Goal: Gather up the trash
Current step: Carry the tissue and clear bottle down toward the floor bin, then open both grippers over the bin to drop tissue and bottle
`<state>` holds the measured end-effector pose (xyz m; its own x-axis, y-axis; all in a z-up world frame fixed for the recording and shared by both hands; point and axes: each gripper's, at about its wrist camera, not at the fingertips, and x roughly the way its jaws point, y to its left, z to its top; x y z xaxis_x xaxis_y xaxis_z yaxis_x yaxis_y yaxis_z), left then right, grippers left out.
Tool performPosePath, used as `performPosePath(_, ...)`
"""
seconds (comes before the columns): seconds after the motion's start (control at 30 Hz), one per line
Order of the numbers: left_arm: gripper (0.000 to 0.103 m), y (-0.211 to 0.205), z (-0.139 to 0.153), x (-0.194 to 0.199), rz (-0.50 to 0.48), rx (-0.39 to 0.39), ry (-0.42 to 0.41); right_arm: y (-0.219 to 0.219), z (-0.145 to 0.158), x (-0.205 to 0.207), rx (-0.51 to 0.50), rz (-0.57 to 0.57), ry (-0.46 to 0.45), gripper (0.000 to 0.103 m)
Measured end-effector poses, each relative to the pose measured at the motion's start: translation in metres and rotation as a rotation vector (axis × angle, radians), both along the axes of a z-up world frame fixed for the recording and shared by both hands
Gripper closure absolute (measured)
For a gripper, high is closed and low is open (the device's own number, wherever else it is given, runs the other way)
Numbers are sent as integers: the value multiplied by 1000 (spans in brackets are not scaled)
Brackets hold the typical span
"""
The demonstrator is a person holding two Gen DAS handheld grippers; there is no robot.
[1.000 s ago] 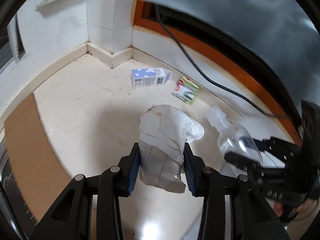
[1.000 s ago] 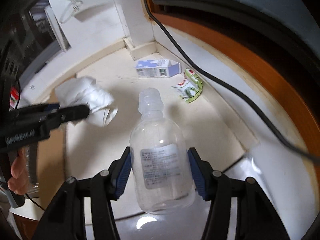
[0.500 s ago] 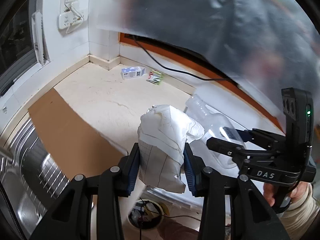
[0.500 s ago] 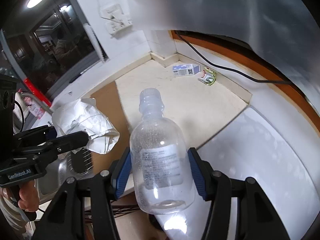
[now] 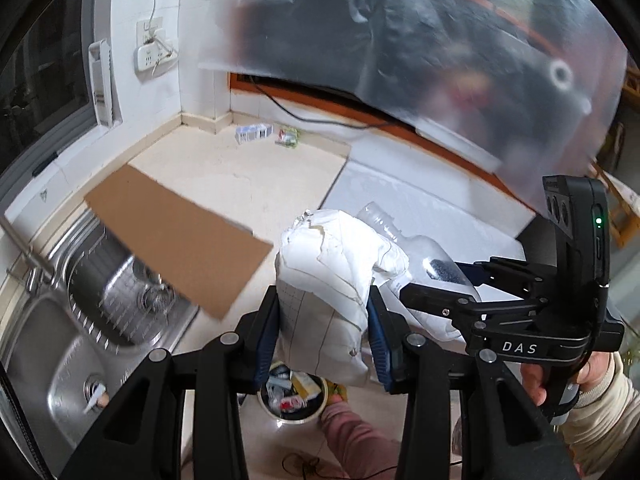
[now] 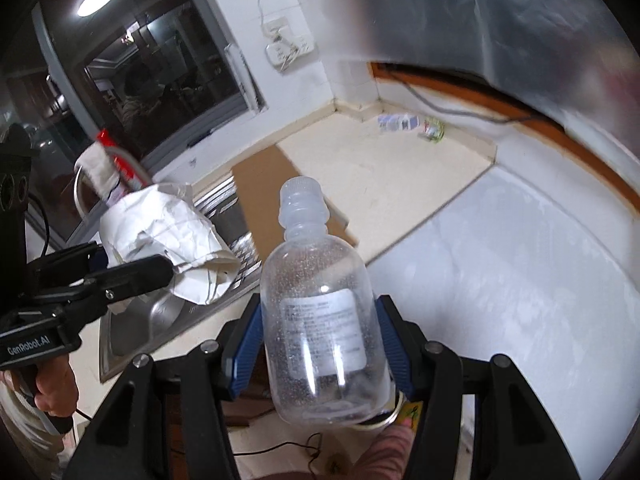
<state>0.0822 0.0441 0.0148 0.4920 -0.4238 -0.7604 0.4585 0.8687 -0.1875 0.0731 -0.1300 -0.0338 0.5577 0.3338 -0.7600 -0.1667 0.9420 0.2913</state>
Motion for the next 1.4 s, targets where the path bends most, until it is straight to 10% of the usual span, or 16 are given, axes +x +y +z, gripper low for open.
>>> performPosePath(0.43, 63, 10, -145, -70, 26, 122, 81, 20, -113, -54, 17, -49, 175, 47)
performPosePath(1.1, 61, -19, -563, -13, 140, 246, 309, 20, -530, 12, -63, -117, 442, 46)
performPosePath(1.4, 45, -14, -676, 3, 156, 287, 406, 21, -630, 38, -10, -76, 463, 43)
